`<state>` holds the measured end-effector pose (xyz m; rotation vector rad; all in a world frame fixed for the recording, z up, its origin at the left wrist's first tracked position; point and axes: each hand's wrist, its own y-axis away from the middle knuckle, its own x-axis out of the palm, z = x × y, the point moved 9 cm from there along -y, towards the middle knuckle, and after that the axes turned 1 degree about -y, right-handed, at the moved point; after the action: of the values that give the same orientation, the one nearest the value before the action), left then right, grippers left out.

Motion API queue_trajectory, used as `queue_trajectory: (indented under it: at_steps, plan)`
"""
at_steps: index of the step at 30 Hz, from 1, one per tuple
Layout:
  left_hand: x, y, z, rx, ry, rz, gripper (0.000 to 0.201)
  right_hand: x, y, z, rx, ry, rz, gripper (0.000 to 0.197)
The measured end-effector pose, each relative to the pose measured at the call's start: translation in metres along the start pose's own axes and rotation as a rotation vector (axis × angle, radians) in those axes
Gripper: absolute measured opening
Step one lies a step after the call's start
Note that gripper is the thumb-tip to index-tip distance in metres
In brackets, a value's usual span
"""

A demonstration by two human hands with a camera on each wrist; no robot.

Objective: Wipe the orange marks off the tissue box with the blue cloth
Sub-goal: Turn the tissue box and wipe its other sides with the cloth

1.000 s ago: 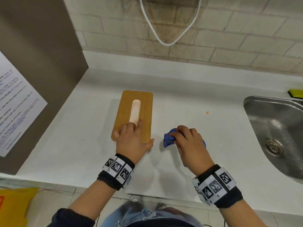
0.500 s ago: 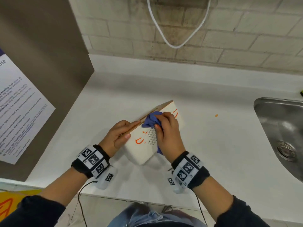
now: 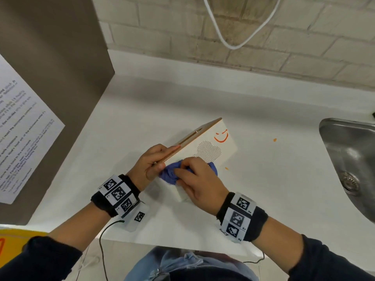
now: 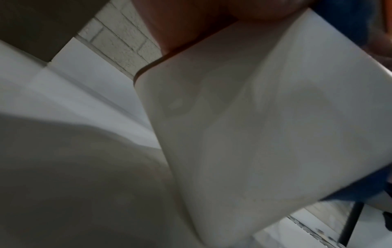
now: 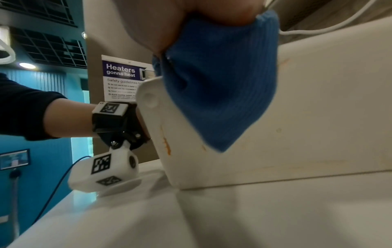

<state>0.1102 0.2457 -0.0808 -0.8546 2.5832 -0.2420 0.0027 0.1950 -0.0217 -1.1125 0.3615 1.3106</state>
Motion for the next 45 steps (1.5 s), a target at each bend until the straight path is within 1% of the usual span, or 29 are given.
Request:
queue_trajectory:
  at_steps: [4, 7, 9, 10, 12, 13, 14, 15, 16, 18, 20, 21, 23, 25, 28, 33, 36, 39, 42, 45]
  plan:
    - [-0.004, 0.000, 0.000, -0.009, 0.038, -0.013, 0.052, 0.010, 0.009, -0.001, -0.054, 0.033, 0.147, 0.018]
    - [-0.005, 0.003, 0.002, -0.044, 0.071, -0.019, 0.050, 0.011, 0.017, 0.005, -0.127, 0.041, 0.203, 0.018]
    - [-0.004, 0.001, 0.002, -0.054, 0.077, -0.007, 0.048, 0.012, 0.022, 0.006, -0.149, 0.057, 0.238, 0.018]
    - [-0.004, 0.000, 0.000, -0.049, 0.069, 0.003, 0.047, 0.016, 0.028, 0.005, -0.156, 0.068, 0.276, 0.018]
    - [-0.003, -0.002, -0.004, -0.025, 0.023, 0.032, 0.045, 0.028, 0.050, -0.002, -0.178, 0.127, 0.402, 0.021]
    - [-0.003, -0.002, -0.002, -0.028, 0.003, 0.043, 0.044, 0.033, 0.065, -0.009, -0.173, 0.164, 0.465, 0.025]
    - [-0.004, 0.000, 0.001, -0.045, -0.001, 0.045, 0.044, 0.032, 0.078, -0.017, -0.141, 0.185, 0.497, 0.025]
    - [-0.006, 0.002, 0.005, -0.064, 0.010, 0.038, 0.045, 0.024, 0.086, -0.025, -0.080, 0.173, 0.481, 0.023]
    - [-0.007, 0.005, 0.006, -0.069, 0.018, 0.026, 0.045, 0.008, 0.088, -0.029, -0.002, 0.136, 0.419, 0.020]
    - [-0.013, 0.005, 0.006, -0.056, 0.017, -0.006, 0.046, -0.028, 0.070, -0.033, 0.093, 0.051, 0.207, 0.021]
    - [-0.011, 0.002, 0.004, -0.052, 0.004, 0.005, 0.047, -0.057, 0.041, -0.027, 0.126, 0.042, -0.014, 0.024]
    - [-0.009, 0.001, 0.002, -0.046, -0.008, 0.018, 0.047, -0.065, 0.028, -0.026, 0.152, 0.051, -0.097, 0.024]
    - [-0.004, 0.001, 0.000, -0.031, -0.026, 0.045, 0.047, -0.065, 0.009, -0.030, 0.250, 0.034, -0.176, 0.029]
    - [-0.001, 0.001, -0.003, -0.018, -0.040, 0.059, 0.046, -0.055, -0.001, -0.033, 0.313, 0.056, -0.195, 0.031]
    - [-0.002, -0.002, -0.005, -0.017, -0.057, 0.063, 0.045, -0.031, -0.005, -0.025, 0.300, 0.050, -0.142, 0.034]
    - [-0.006, 0.000, 0.000, -0.054, -0.053, 0.041, 0.048, -0.005, 0.007, -0.009, 0.166, 0.070, 0.083, 0.031]
    - [-0.008, 0.000, -0.001, -0.058, -0.052, 0.033, 0.048, 0.000, 0.016, -0.004, 0.101, 0.040, 0.211, 0.036]
    - [-0.006, 0.001, -0.004, -0.041, -0.083, 0.065, 0.052, 0.002, 0.025, 0.004, 0.000, 0.039, 0.318, 0.034]
    - [0.000, 0.003, -0.007, -0.027, -0.106, 0.104, 0.055, 0.003, 0.031, 0.007, -0.080, 0.121, 0.393, 0.042]
    - [0.001, 0.003, -0.010, -0.005, -0.117, 0.105, 0.053, 0.000, 0.035, 0.000, -0.122, 0.192, 0.440, 0.042]
